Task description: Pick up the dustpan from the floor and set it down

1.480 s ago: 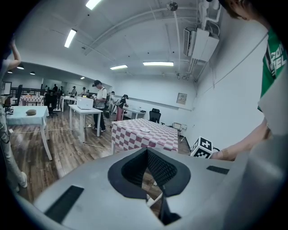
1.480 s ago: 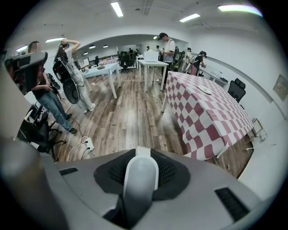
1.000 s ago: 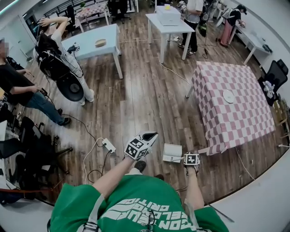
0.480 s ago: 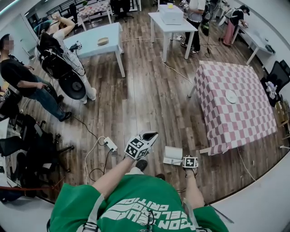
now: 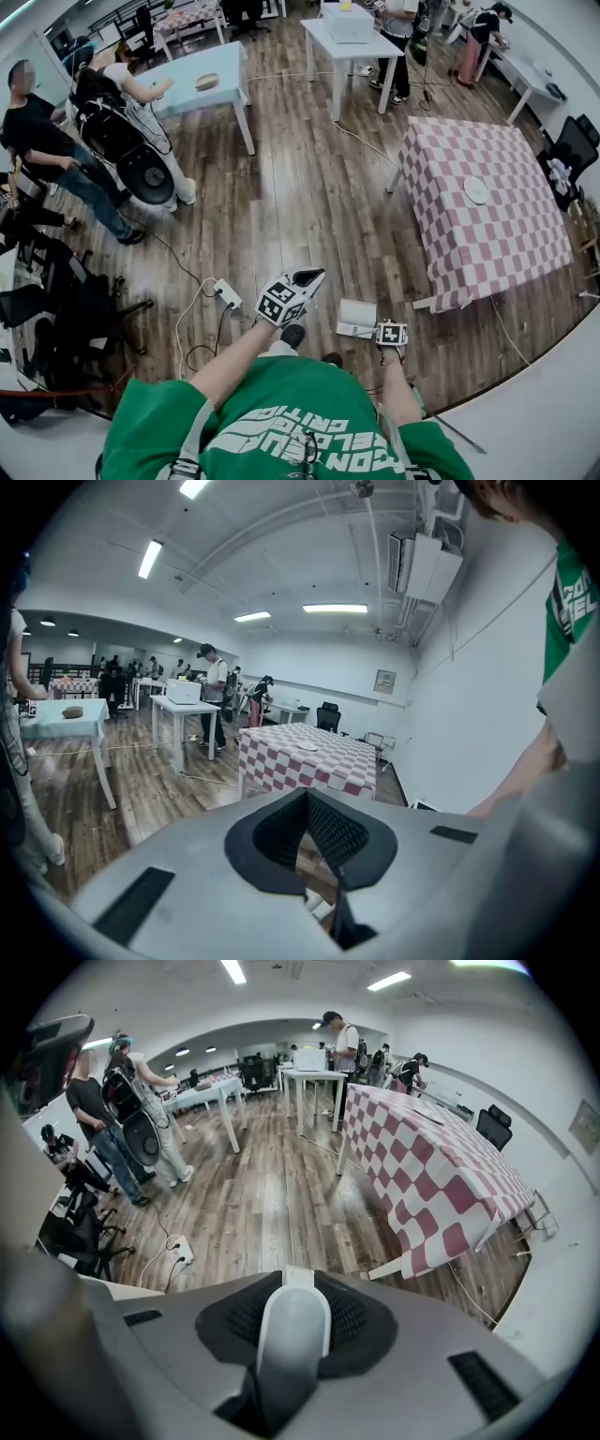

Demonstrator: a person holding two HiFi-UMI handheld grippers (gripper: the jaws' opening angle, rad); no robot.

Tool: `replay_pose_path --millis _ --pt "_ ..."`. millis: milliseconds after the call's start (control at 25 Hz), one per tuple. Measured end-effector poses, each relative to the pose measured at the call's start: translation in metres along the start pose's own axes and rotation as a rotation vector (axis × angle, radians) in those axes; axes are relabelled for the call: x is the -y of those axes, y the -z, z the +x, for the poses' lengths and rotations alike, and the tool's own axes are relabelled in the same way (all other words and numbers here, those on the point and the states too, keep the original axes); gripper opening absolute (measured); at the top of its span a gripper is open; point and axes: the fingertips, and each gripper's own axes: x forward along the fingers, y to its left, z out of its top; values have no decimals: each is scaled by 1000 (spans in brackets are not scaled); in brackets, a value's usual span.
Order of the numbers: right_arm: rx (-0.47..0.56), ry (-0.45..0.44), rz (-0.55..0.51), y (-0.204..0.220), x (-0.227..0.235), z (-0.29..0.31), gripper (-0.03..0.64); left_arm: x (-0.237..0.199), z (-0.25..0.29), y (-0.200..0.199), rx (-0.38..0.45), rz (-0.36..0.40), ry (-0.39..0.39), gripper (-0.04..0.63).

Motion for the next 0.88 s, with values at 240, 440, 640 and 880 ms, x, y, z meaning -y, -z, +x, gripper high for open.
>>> replay_pose_path --millis 240,440,640,880 --pt "-67 31 -13 14 4 0 109 6 2 3 -5 -4 13 3" --pt "-10 -99 7 4 -27 4 112 5 -3 5 -4 -3 16 3" --pt "-21 -22 -5 8 -4 1 166 8 -2 6 -5 -3 17 3" --pt "26 -16 -4 -8 -3 -23 187 11 -2 9 -11 -3 29 3"
